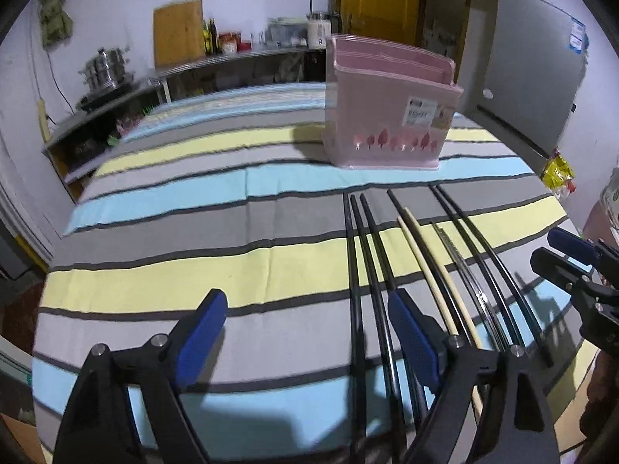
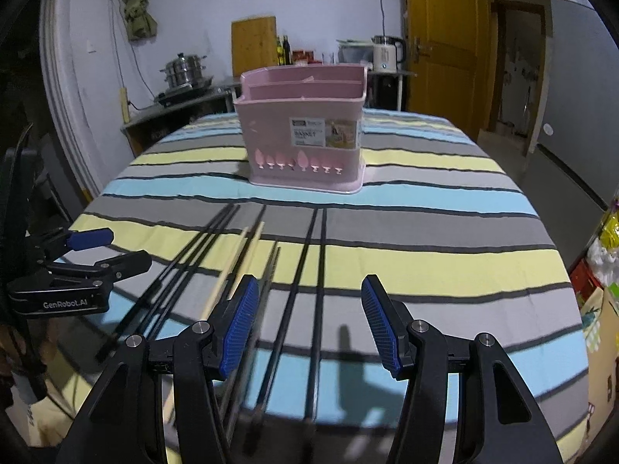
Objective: Organize utensils
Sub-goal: 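Grasp a black chopstick with the left tool while the right tool grasps another black chopstick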
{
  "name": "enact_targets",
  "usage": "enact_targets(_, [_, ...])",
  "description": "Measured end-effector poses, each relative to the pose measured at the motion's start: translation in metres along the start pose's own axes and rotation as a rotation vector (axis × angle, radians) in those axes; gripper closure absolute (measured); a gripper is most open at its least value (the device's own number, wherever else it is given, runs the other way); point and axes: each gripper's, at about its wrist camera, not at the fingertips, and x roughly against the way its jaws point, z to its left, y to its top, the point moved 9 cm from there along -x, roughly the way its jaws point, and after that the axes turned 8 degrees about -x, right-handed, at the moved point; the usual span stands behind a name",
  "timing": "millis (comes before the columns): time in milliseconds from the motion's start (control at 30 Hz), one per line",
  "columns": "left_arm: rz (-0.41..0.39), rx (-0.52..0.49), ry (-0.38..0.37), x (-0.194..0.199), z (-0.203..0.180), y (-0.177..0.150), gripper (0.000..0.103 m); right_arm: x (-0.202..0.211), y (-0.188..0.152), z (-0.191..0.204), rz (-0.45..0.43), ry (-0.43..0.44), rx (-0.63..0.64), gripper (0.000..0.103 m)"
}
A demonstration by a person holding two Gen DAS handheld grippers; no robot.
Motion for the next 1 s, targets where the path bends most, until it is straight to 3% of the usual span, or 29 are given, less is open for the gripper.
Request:
enact_targets(400, [0.106, -0.011, -0.068, -0.032, 0.001, 0.005, 0.043, -0.047, 0.002, -0.016, 0.118, -0.022, 0.009, 0.073])
enact_targets(1000, [0.143, -0.125, -0.052, -0.060, -0.015, 0.029, 0.051, -0.089, 0.017, -0.010, 0.187, -0.033, 0.028, 0.082])
